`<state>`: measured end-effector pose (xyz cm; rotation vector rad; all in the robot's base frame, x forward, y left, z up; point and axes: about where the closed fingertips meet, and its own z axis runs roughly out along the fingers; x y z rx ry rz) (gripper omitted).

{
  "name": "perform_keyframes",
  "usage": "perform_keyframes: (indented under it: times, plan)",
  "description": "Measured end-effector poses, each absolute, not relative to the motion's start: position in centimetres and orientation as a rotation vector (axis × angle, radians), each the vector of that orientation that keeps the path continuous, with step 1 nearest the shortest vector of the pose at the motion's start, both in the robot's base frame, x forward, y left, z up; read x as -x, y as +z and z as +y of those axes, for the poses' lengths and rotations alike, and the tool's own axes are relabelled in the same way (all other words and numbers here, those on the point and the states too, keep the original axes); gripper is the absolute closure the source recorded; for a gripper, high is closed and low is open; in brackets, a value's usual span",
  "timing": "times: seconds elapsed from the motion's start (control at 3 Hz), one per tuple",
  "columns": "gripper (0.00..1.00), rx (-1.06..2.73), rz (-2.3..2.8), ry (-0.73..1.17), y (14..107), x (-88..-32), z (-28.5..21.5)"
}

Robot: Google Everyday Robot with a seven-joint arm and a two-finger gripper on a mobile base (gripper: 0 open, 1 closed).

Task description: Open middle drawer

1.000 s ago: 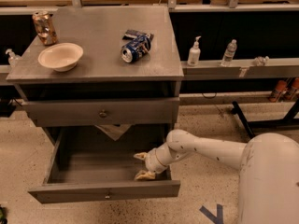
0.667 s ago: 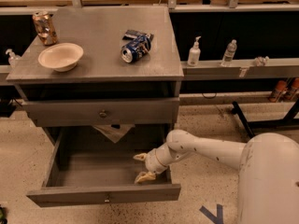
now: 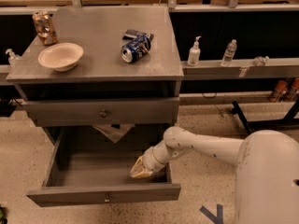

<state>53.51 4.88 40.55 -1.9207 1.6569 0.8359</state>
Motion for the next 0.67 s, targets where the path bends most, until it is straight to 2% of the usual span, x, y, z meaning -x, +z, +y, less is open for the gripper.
perform_keyframes:
  times: [0.33,0.67]
  plan:
    - [0.93,1.928,1.621,0.821,42.1,-53.5,5.3]
    - [1.00,1.904,1.568,0.811,44.2,-52.9,5.0]
